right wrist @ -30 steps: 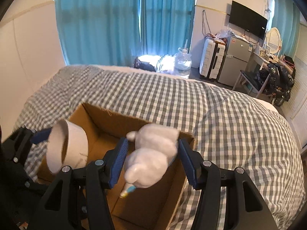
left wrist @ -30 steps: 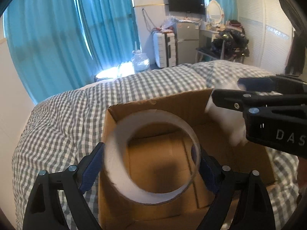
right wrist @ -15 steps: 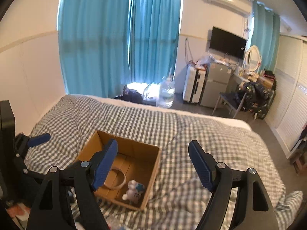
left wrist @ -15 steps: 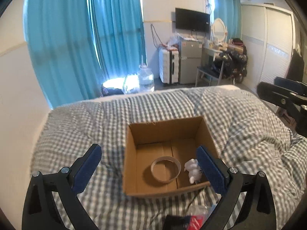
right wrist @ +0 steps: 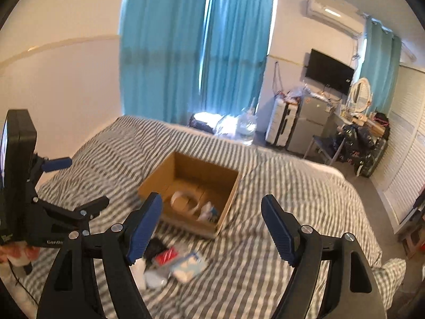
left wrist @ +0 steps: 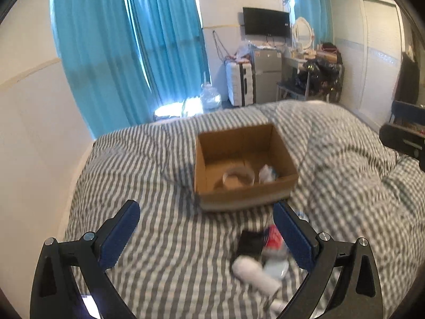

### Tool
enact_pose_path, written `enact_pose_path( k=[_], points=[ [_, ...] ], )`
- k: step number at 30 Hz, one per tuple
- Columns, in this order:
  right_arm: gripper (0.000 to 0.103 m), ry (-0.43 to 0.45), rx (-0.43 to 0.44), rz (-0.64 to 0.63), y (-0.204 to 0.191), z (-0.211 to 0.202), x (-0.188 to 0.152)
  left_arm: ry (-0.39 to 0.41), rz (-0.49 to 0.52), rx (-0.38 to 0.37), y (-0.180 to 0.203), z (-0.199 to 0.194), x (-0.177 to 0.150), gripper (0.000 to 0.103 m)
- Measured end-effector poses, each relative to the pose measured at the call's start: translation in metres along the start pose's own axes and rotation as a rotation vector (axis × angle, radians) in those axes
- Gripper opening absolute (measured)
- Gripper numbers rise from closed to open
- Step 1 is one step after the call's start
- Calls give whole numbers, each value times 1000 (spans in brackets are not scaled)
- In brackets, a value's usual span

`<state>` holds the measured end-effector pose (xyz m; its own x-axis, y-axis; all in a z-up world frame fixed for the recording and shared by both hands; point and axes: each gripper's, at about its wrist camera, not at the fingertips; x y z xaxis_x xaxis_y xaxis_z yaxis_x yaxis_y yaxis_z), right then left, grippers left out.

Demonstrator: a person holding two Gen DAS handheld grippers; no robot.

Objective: Organize objects
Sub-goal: 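Withdraw both tools from the box back toward the remaining items, then grasp the white tube with the right tool while the left tool grasps the white roll-on bottle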

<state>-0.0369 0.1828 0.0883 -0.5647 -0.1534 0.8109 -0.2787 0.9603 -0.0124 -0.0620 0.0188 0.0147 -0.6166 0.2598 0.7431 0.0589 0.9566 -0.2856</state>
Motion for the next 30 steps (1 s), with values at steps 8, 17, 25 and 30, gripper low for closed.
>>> enact_pose_path(
  k=[8,17,25,30],
  points=[
    [77,-112,78,3,-30,32,-77,-69,-40,32,10,12,-61,103],
    [77,-273,164,66,-33,91,-144,-148,-35,54,24,41,-116,103],
    [74,-360,227,28,-49,114,-169,-211,-37,38,26,57,-131,103],
    [59,-425,269,-30,-68,129,-180,-228,-75,54,16,61,-131,103]
  ],
)
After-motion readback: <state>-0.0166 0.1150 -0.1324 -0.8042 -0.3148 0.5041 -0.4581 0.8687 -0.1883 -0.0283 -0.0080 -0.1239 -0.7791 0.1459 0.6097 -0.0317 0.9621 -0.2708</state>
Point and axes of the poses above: each gripper's, at about its wrist camera, not at the fingertips, and z roughly the way its jaws point, y to its right, x to its top, and after that the axes turned 13 degrees about x, right-handed
